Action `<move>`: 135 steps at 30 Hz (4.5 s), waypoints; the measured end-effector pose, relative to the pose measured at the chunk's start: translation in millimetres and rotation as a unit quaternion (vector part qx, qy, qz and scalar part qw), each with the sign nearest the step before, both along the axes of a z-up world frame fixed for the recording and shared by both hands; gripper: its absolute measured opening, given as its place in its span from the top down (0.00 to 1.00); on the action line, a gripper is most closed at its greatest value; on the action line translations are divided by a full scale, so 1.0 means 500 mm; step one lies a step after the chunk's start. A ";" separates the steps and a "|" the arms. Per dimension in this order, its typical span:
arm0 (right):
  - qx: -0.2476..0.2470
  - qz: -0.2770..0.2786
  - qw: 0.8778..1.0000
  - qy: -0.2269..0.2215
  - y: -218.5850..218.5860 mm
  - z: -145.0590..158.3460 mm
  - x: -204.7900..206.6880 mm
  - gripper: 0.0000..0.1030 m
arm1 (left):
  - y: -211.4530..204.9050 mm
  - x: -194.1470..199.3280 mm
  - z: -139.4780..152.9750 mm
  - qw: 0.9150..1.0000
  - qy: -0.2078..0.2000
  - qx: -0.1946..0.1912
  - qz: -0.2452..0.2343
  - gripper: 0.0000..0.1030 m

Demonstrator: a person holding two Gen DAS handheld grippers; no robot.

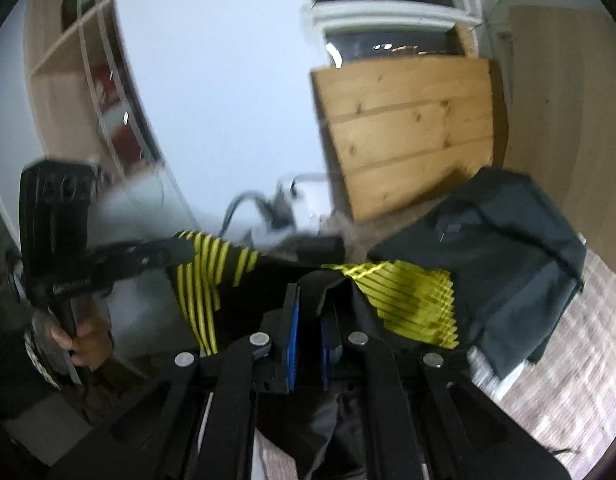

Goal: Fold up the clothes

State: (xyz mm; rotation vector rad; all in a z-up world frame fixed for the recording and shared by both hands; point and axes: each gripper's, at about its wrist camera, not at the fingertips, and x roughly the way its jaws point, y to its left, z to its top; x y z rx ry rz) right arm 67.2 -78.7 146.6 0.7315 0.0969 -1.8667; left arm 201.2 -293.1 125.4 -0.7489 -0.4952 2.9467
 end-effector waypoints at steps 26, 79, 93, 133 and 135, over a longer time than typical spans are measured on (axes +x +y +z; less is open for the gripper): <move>-0.077 -0.155 0.980 -0.097 0.135 0.205 -0.294 0.92 | -0.081 -0.429 0.241 0.993 0.000 -0.051 -0.110 0.97; 0.078 -0.322 0.940 -0.086 0.268 -0.020 -0.203 0.52 | 0.213 -0.352 0.013 0.980 -0.165 -0.101 -0.055 0.24; 0.113 -0.433 0.892 -0.062 0.425 -0.038 0.011 0.46 | 0.254 -0.193 0.050 0.978 -0.164 -0.124 0.020 0.07; 0.143 -0.441 0.886 -0.001 0.388 -0.002 0.066 0.44 | 0.203 -0.116 0.123 0.986 -0.118 -0.109 0.055 0.04; 0.143 -0.443 0.885 -0.003 0.392 -0.003 0.064 0.44 | 0.203 -0.119 0.123 0.986 -0.117 -0.108 0.054 0.04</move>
